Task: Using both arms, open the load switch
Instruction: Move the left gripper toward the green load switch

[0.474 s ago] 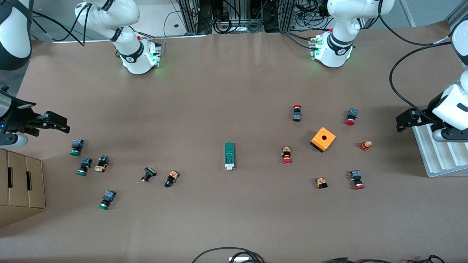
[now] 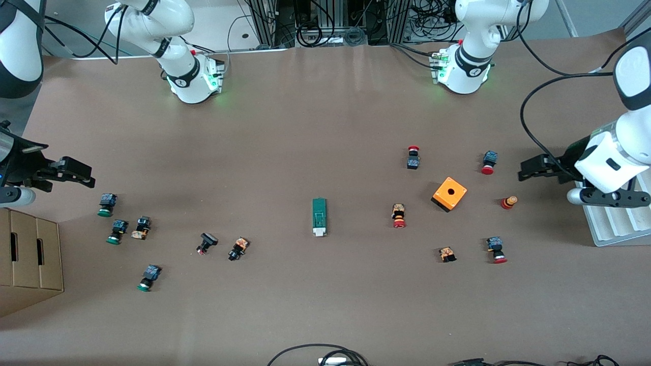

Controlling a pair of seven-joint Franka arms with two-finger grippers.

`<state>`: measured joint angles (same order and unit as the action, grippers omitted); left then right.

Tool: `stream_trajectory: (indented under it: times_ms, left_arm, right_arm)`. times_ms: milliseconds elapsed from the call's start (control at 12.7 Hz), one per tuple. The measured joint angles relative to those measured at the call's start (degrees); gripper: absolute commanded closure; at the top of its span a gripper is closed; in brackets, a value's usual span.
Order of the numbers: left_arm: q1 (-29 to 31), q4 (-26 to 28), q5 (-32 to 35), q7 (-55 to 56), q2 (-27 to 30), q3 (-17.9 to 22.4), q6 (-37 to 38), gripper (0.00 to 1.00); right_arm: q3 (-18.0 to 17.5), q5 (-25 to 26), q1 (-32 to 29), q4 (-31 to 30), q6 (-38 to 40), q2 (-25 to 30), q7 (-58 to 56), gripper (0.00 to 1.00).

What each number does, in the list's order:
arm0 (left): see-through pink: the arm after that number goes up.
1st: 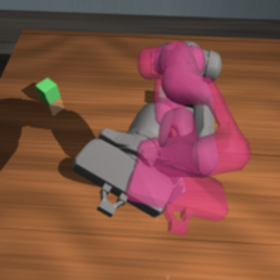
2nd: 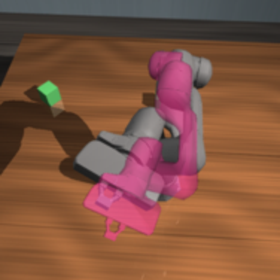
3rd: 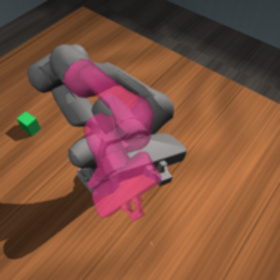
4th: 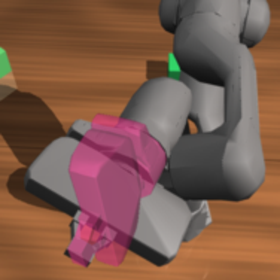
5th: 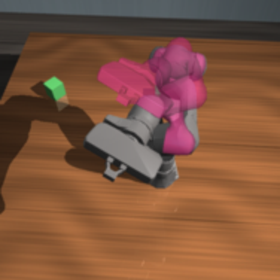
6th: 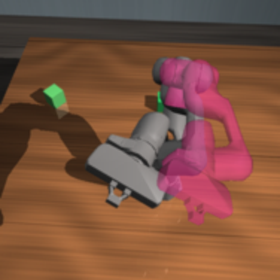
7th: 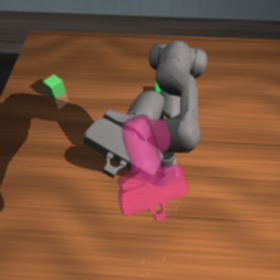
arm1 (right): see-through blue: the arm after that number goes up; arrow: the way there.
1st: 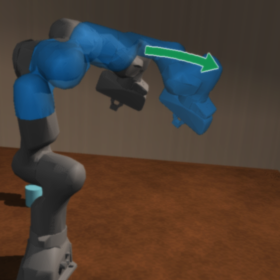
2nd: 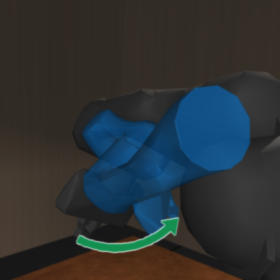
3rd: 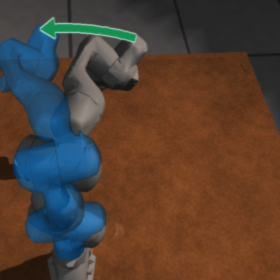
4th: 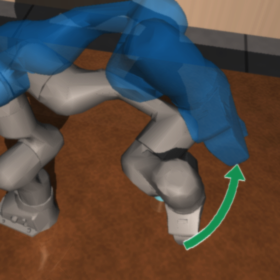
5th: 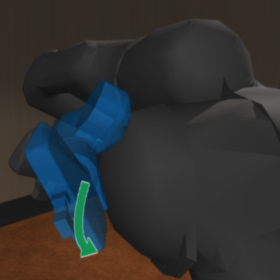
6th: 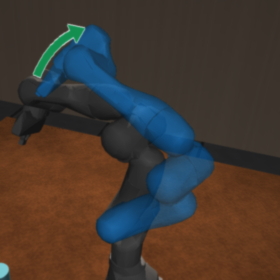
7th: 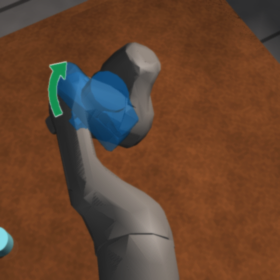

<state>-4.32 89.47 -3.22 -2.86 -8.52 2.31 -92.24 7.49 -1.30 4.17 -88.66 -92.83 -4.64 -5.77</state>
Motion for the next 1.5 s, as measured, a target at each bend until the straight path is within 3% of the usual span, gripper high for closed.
stream_trajectory:
  times_ms: [553,1105,1500]
  left_arm:
    - [-0.4,-1.5,3.1,-1.6,0.0,-0.6,0.7,0.00]
    - [-6.2,-1.6,2.5,19.0,0.0,-8.1,-2.1,0.00]
    - [-10.8,-1.6,2.6,28.4,-0.5,-9.4,-4.4,0.00]
  right_arm:
    - [0.1,0.0,0.0,0.1,0.0,0.1,0.0,0.00]
    - [0.0,0.0,0.0,0.1,0.0,0.0,0.0,0.00]
    - [0.0,0.0,0.0,0.1,0.0,0.0,0.0,0.00]
